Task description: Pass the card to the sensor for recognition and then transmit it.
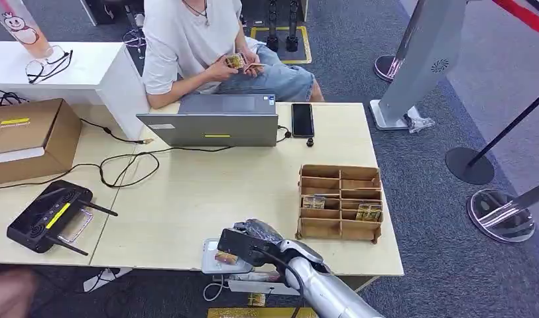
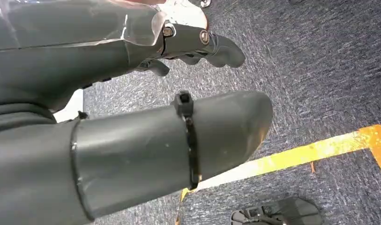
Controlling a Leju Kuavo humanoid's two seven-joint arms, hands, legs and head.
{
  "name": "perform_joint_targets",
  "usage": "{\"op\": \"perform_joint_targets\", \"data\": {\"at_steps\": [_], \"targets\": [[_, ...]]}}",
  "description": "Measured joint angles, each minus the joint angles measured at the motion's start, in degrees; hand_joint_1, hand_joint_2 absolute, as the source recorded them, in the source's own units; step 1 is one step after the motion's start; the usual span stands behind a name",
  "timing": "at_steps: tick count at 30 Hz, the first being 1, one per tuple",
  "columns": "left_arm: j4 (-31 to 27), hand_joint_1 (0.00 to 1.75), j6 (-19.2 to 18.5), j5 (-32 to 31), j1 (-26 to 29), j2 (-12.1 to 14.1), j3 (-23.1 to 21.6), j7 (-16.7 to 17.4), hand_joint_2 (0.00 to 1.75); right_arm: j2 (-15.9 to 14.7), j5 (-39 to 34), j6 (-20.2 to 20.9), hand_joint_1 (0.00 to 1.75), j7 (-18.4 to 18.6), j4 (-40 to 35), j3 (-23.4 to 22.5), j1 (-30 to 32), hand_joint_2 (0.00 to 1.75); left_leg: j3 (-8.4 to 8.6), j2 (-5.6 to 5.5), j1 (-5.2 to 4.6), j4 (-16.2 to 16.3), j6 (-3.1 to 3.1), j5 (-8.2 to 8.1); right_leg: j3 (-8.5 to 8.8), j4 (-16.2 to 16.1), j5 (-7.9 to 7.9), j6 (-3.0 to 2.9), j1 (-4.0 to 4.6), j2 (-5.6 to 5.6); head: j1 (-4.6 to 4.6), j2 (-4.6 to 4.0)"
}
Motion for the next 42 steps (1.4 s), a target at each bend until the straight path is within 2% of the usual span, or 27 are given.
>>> {"op": "perform_joint_targets", "data": {"at_steps": [42], "targets": [[0.0,0.0,0.0,0.0,0.0,0.0,0.0,0.0,0.0,0.0,0.0,0.0,1.75,0.0,0.3,0.0,-0.1,1.75,0.0,0.0,0.0,0.0,0.0,0.0,0.0,0.0,0.0,0.0,0.0,0.0,0.0,0.0]]}}
